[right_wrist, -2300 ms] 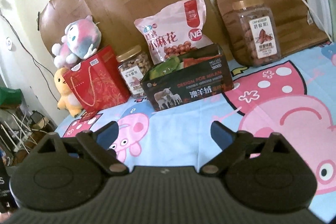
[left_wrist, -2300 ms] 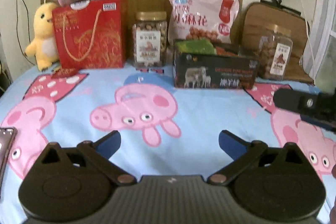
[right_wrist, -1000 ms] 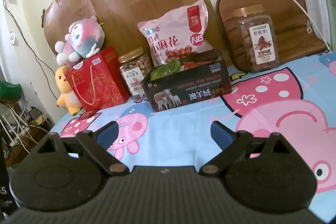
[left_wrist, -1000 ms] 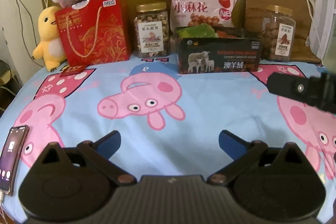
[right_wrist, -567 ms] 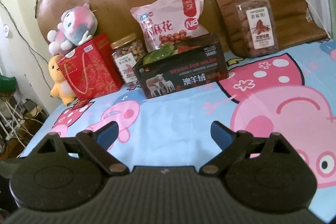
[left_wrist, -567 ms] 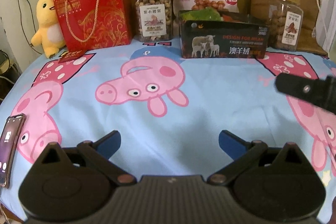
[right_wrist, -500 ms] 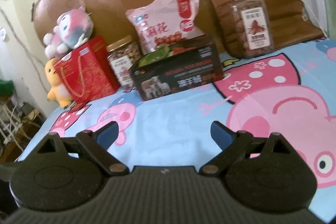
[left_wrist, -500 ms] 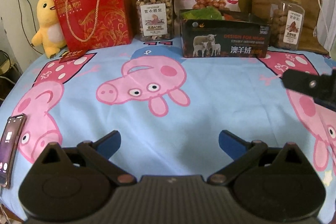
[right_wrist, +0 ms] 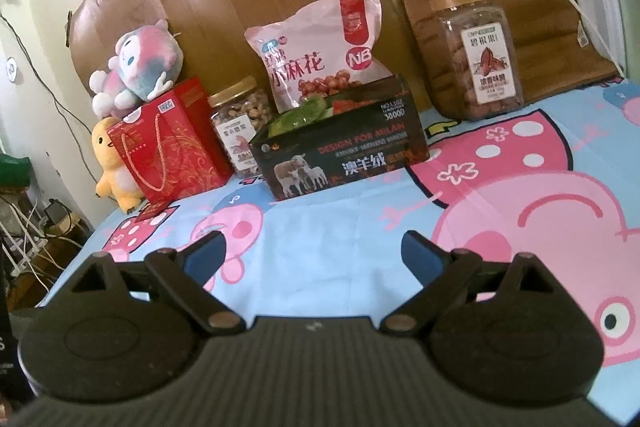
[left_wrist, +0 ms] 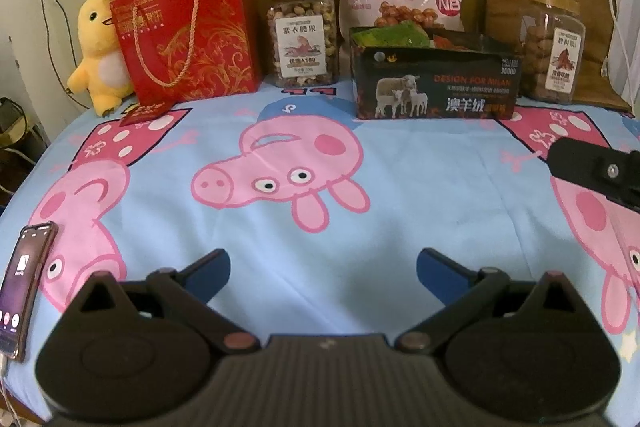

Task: Organize snacks

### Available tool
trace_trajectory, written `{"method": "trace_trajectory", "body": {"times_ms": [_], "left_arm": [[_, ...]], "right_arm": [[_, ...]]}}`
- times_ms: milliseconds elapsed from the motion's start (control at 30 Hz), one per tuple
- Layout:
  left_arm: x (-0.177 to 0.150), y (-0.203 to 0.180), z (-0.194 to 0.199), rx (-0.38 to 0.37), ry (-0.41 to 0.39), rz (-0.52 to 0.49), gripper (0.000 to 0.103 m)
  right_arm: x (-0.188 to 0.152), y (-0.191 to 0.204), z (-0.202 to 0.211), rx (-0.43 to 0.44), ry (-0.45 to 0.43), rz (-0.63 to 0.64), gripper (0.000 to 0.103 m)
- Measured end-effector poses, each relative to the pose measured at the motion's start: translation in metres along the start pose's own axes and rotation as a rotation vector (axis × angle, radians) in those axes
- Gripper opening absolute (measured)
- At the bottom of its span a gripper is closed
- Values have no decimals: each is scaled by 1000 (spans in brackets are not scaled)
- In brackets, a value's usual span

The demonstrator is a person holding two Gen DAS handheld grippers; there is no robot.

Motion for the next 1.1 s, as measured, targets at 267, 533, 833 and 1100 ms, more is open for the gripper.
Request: {"method": "trace_trajectory", "body": {"times_ms": [267,533,833,1100], "left_arm": [[0,2,2,7,-10,-8,103],[-1,4,4,20,-8,-4,103],[3,10,7,53,-37,-4,103],[4,13,6,84,-42,-10,103]], "right_arm": [[3,5,4,9,-14,0,96],[3,4,5,11,-14,-10,96],[3,6,5,12,-20,-3,96],[4,5,6,17,-19,-5,96]]}}
Point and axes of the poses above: each gripper's, at about its wrist camera, not at the fingertips, and z roughly against the way its jaws point, y to its left, x to its top, the point moved 9 cm from there along -z, roughly the way its jaws point, and after that the axes turned 12 degrees about -y, right-handed, at the moved point
